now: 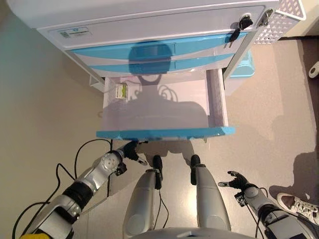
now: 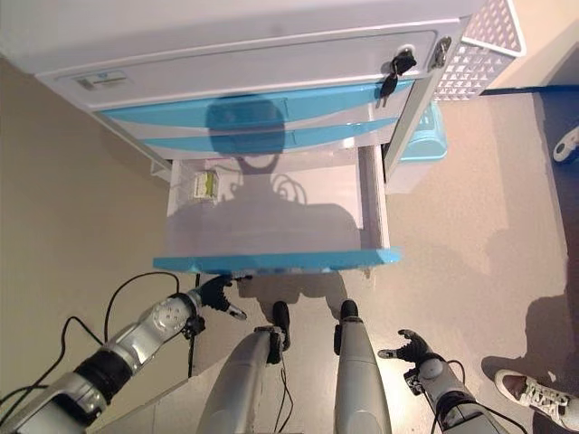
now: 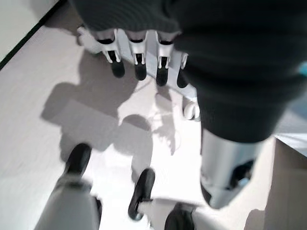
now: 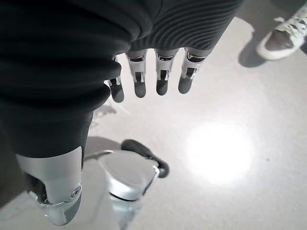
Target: Open the drawer and pick up the medicine
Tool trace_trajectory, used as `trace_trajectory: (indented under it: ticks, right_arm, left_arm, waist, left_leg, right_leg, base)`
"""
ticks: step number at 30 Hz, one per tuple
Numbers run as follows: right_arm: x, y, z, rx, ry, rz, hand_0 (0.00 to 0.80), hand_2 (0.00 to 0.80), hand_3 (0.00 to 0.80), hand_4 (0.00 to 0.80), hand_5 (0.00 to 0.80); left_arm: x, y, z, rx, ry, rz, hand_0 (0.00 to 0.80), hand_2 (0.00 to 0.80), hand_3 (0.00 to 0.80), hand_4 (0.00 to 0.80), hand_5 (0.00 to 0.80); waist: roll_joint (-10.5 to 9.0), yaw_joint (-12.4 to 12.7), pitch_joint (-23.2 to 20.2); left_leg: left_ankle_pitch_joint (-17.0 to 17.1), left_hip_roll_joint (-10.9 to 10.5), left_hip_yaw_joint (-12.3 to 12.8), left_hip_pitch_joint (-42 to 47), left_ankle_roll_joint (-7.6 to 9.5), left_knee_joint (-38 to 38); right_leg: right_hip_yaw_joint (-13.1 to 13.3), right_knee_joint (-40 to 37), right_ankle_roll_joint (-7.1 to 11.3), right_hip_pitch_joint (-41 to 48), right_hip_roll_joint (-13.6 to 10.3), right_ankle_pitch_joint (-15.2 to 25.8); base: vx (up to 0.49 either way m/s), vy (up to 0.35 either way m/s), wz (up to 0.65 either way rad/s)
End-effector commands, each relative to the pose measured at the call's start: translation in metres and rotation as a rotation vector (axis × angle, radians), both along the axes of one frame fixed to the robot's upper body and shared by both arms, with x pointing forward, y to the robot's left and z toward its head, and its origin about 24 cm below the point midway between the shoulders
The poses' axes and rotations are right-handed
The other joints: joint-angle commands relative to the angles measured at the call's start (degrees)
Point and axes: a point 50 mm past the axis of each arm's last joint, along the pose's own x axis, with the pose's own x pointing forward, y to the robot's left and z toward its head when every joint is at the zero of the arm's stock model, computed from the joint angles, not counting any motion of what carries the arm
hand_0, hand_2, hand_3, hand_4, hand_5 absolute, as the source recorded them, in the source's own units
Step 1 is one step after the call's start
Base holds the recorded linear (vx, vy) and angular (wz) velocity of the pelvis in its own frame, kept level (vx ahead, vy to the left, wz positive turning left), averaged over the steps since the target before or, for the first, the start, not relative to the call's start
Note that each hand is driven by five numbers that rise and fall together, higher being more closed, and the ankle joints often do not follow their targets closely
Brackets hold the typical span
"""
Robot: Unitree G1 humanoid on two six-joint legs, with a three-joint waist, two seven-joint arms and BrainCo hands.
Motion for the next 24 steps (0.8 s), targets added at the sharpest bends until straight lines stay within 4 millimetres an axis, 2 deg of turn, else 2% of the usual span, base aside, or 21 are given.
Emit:
trace_trajectory:
  ticks: [1, 6, 10, 11, 12, 13, 14, 15, 16, 17, 18, 19, 24]
  right_arm:
    - [-0.021, -0.009, -0.008, -0.016, 0.07, -0.017, 0.0, 0.0, 0.0, 0.0, 0.0]
    - [-0.013, -0.003, -0.007, -0.011, 0.044, -0.02, 0.0, 0.0, 0.0, 0.0, 0.0]
    - [-0.01, 0.0, -0.005, -0.016, 0.028, -0.007, 0.0, 0.0, 0.0, 0.0, 0.0]
    - [-0.008, 0.001, -0.005, -0.017, 0.018, -0.004, 0.0, 0.0, 0.0, 0.0, 0.0]
    - [-0.006, 0.002, -0.004, -0.016, 0.009, 0.001, 0.0, 0.0, 0.0, 0.0, 0.0]
    - [-0.005, 0.003, -0.004, -0.018, 0.002, 0.007, 0.0, 0.0, 0.0, 0.0, 0.0]
    - [-0.004, 0.003, -0.003, -0.018, -0.001, 0.008, 0.0, 0.0, 0.0, 0.0, 0.0]
    - [-0.005, 0.003, -0.004, -0.021, -0.002, 0.012, 0.0, 0.0, 0.0, 0.0, 0.0]
    - [-0.005, 0.004, -0.004, -0.021, -0.002, 0.012, 0.0, 0.0, 0.0, 0.0, 0.0]
    - [-0.007, 0.004, -0.005, -0.026, 0.005, 0.019, 0.0, 0.0, 0.0, 0.0, 0.0]
    - [-0.007, 0.004, -0.005, -0.026, 0.005, 0.027, 0.0, 0.0, 0.0, 0.0, 0.0]
    - [-0.008, 0.004, -0.005, -0.026, 0.009, 0.031, 0.0, 0.0, 0.0, 0.0, 0.0]
    - [-0.009, 0.005, -0.006, -0.022, 0.024, 0.052, 0.0, 0.0, 0.0, 0.0, 0.0]
  left_arm:
    - [0.025, 0.01, 0.032, 0.002, -0.181, 0.086, 0.0, 0.0, 0.0, 0.0, 0.0]
    - [0.049, 0.018, 0.019, 0.123, -0.205, 0.266, 0.0, 0.0, 0.0, 0.0, 0.0]
    - [0.059, 0.023, 0.023, 0.154, -0.221, 0.336, 0.0, 0.0, 0.0, 0.0, 0.0]
    - [0.063, 0.023, 0.027, 0.166, -0.238, 0.351, 0.0, 0.0, 0.0, 0.0, 0.0]
    - [0.069, 0.027, 0.034, 0.161, -0.267, 0.392, 0.0, 0.0, 0.0, 0.0, 0.0]
    - [0.072, 0.03, 0.04, 0.171, -0.288, 0.412, 0.0, 0.0, 0.0, 0.0, 0.0]
    - [0.072, 0.031, 0.04, 0.17, -0.291, 0.413, 0.0, 0.0, 0.0, 0.0, 0.0]
    - [0.077, 0.033, 0.051, 0.179, -0.319, 0.419, 0.0, 0.0, 0.0, 0.0, 0.0]
    - [0.077, 0.033, 0.051, 0.179, -0.319, 0.419, 0.0, 0.0, 0.0, 0.0, 0.0]
    - [0.082, 0.038, 0.061, 0.191, -0.34, 0.431, 0.0, 0.0, 0.0, 0.0, 0.0]
    - [0.085, 0.041, 0.067, 0.196, -0.35, 0.437, 0.0, 0.0, 0.0, 0.0, 0.0]
    - [0.087, 0.043, 0.073, 0.202, -0.363, 0.439, 0.0, 0.0, 0.0, 0.0, 0.0]
    - [0.1, 0.058, 0.11, 0.22, -0.433, 0.483, 0.0, 0.0, 0.0, 0.0, 0.0]
  waist:
    - [-1.19, -0.44, -3.87]
    - [-2.01, -1.26, -3.76]
    - [-2.56, -1.86, -3.74]
    - [-2.82, -2.03, -3.84]
    - [-2.89, -2.32, -3.97]
    - [-3.08, -2.56, -4.07]
    - [-3.33, -2.64, -4.09]
    - [-3.56, -2.85, -4.26]
    - [-3.56, -2.85, -4.27]
    - [-3.51, -3.08, -4.43]
    - [-3.85, -3.32, -4.61]
    - [-3.63, -3.32, -4.66]
    - [-4.04, -3.91, -5.51]
  left_leg:
    - [-5.32, -3.08, 1.53, 0.19, 3.97, 3.04]
    - [-5.84, -2.7, 2.58, -0.98, 4.39, 3.61]
    - [-5.9, -2.49, 3.02, -1.72, 4.46, 3.71]
    - [-5.96, -2.35, 3.1, -2.02, 4.48, 3.84]
    - [-7.71, -2.12, 2.78, -1.68, 4.14, 4.45]
    - [-7.74, -2.02, 2.84, -1.85, 4.12, 4.45]
    - [-6.02, -2.03, 3.36, -2.57, 4.44, 3.95]
    - [-6.08, -1.9, 3.41, -2.9, 4.45, 4.09]
    - [-6.08, -1.9, 3.41, -2.91, 4.45, 4.1]
    - [-7.85, -1.77, 2.89, -2.58, 4.14, 4.77]
    - [-6.13, -1.82, 3.35, -3.32, 4.45, 4.2]
    - [-7.95, -1.76, 2.89, -2.6, 4.14, 4.7]
    - [-8.02, -1.34, 3.23, -3.34, 4.1, 4.79]
  right_leg:
    - [0.2, -3.89, 0.33, 0.39, 0.74, 4.45]
    - [1.47, -3.84, 0.49, -1.09, 1.42, 4.65]
    - [1.89, -4.0, 0.49, -1.95, 1.8, 4.9]
    - [1.97, -4.11, 0.55, -2.15, 1.93, 5.01]
    - [2.12, -3.44, 0.9, -1.95, 2.26, 3.55]
    - [2.24, -3.71, 0.96, -2.04, 2.43, 3.71]
    - [2.22, -4.57, 0.74, -2.62, 2.25, 5.41]
    - [2.23, -4.76, 0.83, -2.88, 2.38, 5.64]
    - [2.22, -4.76, 0.83, -2.89, 2.38, 5.64]
    - [2.37, -4.06, 1.19, -2.44, 2.61, 4.05]
    - [2.43, -4.93, 0.99, -3.15, 2.51, 5.8]
    - [2.53, -4.12, 1.26, -2.63, 2.73, 4.17]
    - [2.78, -4.72, 1.52, -3.23, 2.88, 4.69]
  base:
    - [0.014, 0.041, -0.14]
    - [0.007, 0.029, -0.12]
    - [0.004, 0.022, -0.15]
    - [0.099, 0.017, -0.1]
    - [0.102, 0.022, -0.13]
    - [0.017, 0.012, -0.14]
    - [-0.068, -0.009, -0.21]
    - [-0.071, -0.014, -0.2]
    - [0.101, 0.012, -0.17]
    - [0.013, 0.009, -0.07]
    - [0.099, 0.031, -0.04]
    - [0.012, 0.02, -0.04]
    - [0.019, 0.009, -0.02]
